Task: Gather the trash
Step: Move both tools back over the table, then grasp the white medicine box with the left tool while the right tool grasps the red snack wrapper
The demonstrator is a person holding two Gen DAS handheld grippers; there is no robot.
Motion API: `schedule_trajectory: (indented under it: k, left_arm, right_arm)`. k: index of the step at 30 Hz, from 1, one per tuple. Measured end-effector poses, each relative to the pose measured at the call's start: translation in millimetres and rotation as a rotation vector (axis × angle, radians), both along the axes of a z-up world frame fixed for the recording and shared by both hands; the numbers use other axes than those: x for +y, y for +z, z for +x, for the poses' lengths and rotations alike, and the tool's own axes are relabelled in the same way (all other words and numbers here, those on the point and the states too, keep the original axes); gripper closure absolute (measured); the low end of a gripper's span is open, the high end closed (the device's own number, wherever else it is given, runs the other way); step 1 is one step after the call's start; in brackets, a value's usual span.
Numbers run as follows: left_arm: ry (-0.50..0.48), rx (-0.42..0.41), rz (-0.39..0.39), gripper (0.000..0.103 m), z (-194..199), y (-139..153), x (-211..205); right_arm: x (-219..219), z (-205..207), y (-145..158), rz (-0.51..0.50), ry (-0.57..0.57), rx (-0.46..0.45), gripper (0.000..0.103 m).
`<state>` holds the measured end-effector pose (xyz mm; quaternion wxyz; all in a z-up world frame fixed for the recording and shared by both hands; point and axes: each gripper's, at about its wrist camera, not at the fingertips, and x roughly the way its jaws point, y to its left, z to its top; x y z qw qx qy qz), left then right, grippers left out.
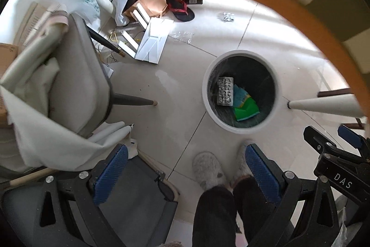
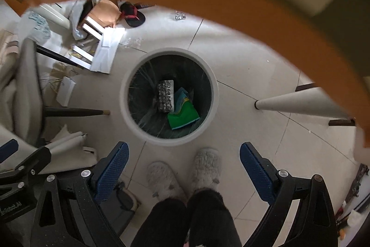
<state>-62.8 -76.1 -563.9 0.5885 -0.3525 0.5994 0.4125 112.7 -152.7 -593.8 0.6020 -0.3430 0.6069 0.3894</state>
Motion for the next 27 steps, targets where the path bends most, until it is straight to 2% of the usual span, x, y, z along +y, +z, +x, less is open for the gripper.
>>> schedule_trajectory:
  k: [3, 7, 10, 14, 16, 19, 23, 27]
  left_arm:
    - [-0.014, -0.014, 0.001, 0.000, 0, 50, -3]
    - [-0.069, -0.038, 0.048, 0.000, 12, 136, 0]
    - [-0.194, -0.063, 0.125, 0.000, 45, 202, 7]
    - [-0.434, -0.058, 0.196, 0.000, 114, 248, 18]
    - [-0.553, -0.040, 0.210, 0.000, 150, 255, 23]
    - [-0.723, 0.017, 0.203, 0.000, 205, 247, 31]
    - [-0.906, 0.113, 0.163, 0.000, 262, 224, 42]
    - [-0.990, 0.177, 0.076, 0.000, 303, 199, 57]
  right_arm:
    - [-7, 0, 46, 0.011, -0.013, 0.033, 0.005]
    - [-11, 8, 132, 0.053, -0.039, 0.085, 0.005]
    - [-7, 29, 197, 0.084, -0.075, 0.103, 0.005]
    - [-2, 78, 266, 0.109, -0.153, 0.086, 0.005]
    - [-1, 109, 294, 0.121, -0.187, 0.056, 0.005]
    - [-3, 154, 316, 0.125, -0.235, 0.009, 0.005]
    - [-3, 213, 317, 0.108, -0.298, 0.008, 0.005]
    - [-1, 262, 302, 0.088, -0.339, 0.026, 0.005]
